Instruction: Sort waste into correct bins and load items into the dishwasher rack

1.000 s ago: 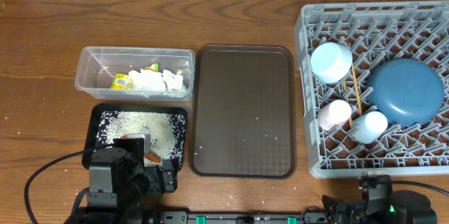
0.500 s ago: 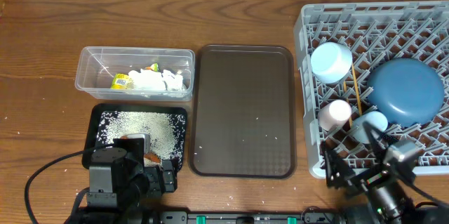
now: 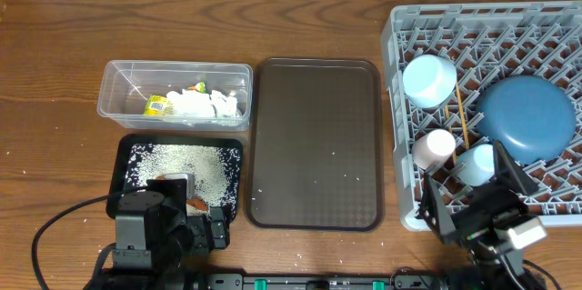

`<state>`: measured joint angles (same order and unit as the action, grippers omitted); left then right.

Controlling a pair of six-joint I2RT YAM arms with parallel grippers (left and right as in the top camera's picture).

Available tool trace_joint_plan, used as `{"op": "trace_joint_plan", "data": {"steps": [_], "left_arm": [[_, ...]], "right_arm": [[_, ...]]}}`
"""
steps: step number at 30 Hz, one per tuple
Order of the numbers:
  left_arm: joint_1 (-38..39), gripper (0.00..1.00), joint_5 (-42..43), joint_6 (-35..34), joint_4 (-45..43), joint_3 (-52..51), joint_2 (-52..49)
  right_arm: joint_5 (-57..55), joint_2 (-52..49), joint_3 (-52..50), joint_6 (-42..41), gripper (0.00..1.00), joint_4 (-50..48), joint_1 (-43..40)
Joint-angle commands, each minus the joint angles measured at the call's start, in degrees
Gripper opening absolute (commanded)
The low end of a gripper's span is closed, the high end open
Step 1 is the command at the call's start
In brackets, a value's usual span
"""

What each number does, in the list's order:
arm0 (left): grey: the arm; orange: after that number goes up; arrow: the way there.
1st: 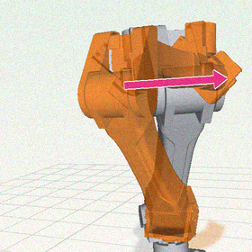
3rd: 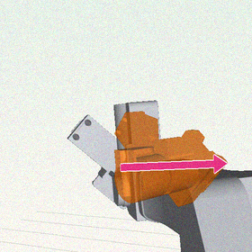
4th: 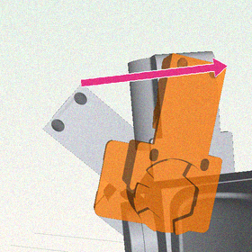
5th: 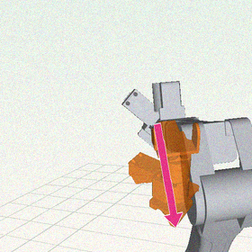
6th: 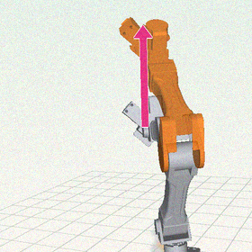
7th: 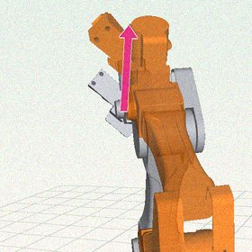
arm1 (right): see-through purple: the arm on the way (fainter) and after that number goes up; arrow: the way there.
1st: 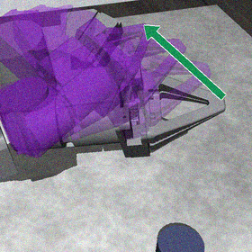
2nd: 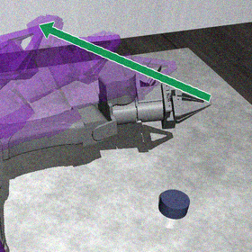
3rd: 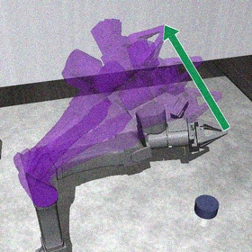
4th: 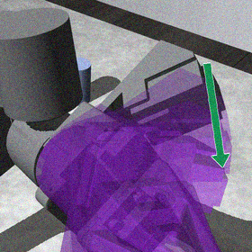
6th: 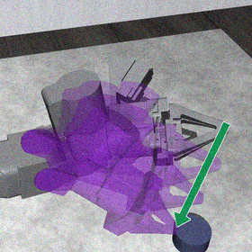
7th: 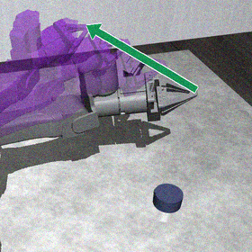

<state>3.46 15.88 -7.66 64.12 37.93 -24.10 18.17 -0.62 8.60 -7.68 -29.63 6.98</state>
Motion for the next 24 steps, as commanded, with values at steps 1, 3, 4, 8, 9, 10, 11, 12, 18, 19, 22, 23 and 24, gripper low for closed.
{"op": "trace_joint_plan", "data": {"steps": [1,3,4,8,9,10,11,12,18,19,22,23,24], "left_arm": [[-0.3,1.0,-0.5,0.0,0.1,0.0,0.4],[-0.3,1.0,-0.5,0.0,0.1,0.0,0.4],[-0.3,1.0,-0.5,0.0,0.1,0.0,0.4],[-0.3,1.0,-0.5,0.0,0.1,0.0,0.4],[-0.3,1.0,-0.5,0.0,0.1,0.0,0.4],[-0.3,1.0,-0.5,0.0,0.1,0.0,0.4],[-0.3,1.0,-0.5,0.0,0.1,0.0,0.4],[-0.3,1.0,-0.5,0.0,0.1,0.0,0.4],[-0.3,1.0,-0.5,0.0,0.1,0.0,0.4],[-0.3,1.0,-0.5,0.0,0.1,0.0,0.4],[-0.3,1.0,-0.5,0.0,0.1,0.0,0.4],[-0.3,1.0,-0.5,0.0,0.1,0.0,0.4],[-0.3,1.0,-0.5,0.0,0.1,0.0,0.4]], "right_arm": [[-7.0,0.3,-3.8,1.6,0.99,-0.9,0.6],[-9.9,0.3,-6.1,1.6,0.99,-0.8,0.6],[-11.1,0.3,-7.4,1.6,0.99,-0.8,0.6],[-13.1,0.3,-8.3,2.2,0.99,7.0,0.6],[-13.6,0.3,-8.3,2.2,0.99,10.0,0.6],[-13.8,0.3,-8.3,2.2,0.99,12.0,0.6],[-14.2,0.3,-8.3,2.2,0.99,14.9,0.6],[-14.5,0.3,-8.3,2.2,0.99,17.4,0.7],[-21.2,0.3,-8.3,2.2,0.99,33.3,3.0],[-21.4,0.3,-8.3,3.5,0.99,33.7,3.3],[-21.1,0.3,-8.3,6.7,0.99,33.7,3.6],[-21.1,0.3,-8.3,7.2,0.99,33.7,3.5],[-21.1,0.3,-8.3,7.8,0.99,33.7,3.4]]}}
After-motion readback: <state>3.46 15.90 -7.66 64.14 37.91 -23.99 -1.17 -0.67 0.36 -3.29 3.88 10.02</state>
